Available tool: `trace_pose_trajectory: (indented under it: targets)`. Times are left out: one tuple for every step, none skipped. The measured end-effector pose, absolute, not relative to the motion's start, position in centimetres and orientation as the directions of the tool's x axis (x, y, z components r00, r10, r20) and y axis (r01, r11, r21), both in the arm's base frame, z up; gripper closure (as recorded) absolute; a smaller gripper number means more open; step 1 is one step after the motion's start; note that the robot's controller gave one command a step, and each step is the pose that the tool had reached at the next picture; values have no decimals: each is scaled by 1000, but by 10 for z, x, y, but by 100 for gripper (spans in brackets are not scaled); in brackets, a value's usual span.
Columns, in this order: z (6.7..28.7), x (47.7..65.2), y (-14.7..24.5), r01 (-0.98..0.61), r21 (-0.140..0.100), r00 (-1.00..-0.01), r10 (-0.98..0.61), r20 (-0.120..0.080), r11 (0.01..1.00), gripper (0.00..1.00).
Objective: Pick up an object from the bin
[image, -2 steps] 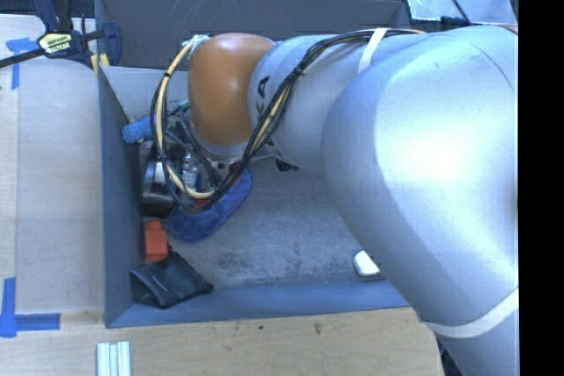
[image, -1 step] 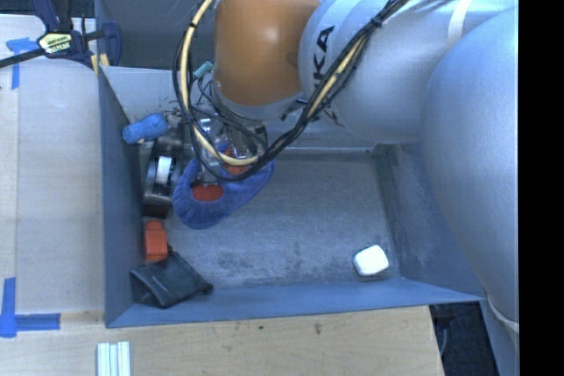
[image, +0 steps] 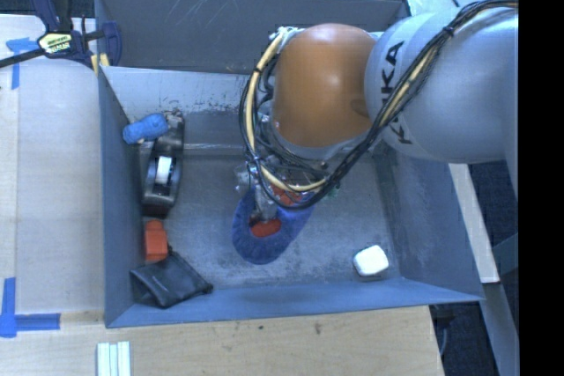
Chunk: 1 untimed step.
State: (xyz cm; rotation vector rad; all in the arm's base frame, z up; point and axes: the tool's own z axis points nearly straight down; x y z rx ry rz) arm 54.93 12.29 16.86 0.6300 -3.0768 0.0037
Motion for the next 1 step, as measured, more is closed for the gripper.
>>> trace_pose_trajectory:
  targets:
    - [236, 593, 69, -387, -4, -922, -387, -13, 922, 100]
